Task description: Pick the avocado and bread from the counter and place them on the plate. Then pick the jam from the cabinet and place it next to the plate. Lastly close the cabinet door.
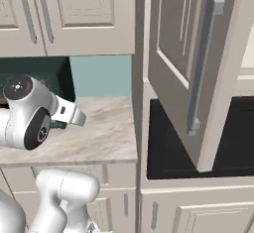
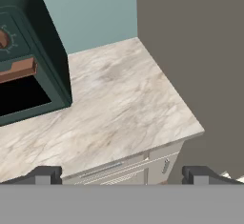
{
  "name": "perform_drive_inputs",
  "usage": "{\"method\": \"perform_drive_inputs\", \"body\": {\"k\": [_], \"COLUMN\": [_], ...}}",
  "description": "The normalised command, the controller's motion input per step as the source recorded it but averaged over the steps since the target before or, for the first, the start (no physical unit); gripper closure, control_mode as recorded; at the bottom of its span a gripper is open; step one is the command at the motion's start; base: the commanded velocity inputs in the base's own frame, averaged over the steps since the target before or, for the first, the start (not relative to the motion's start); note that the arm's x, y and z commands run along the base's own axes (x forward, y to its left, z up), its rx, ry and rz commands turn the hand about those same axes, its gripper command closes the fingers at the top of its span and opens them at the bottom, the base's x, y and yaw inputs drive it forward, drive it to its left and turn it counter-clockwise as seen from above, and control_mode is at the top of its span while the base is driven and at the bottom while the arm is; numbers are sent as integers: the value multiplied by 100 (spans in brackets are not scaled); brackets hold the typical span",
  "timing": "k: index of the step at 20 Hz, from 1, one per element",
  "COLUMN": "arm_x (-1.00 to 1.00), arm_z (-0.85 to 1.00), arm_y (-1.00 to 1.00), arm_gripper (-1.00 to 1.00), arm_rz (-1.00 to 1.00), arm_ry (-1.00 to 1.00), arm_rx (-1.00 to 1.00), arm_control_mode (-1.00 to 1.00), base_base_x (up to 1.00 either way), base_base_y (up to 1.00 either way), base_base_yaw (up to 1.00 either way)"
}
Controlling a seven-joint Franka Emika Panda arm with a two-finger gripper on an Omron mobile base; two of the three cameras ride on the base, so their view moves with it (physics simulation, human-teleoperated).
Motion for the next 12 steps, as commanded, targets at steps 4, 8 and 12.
{"method": "perform_drive_inputs", "body": {"k": [4,8,12], "arm_x": [0,0,0], "arm_z": [0,0,0], "arm_y": [0,0,0], "arm_gripper": [-100,-100,-100], "arm_rz": [0,0,0], "arm_ry": [0,0,0], "arm_rx": [0,0,0], "arm_control_mode": [100,100,100], "base_base_x": [-24,-7,0], "base_base_y": [-16,-3,0], "base_base_yaw": [29,34,38]}}
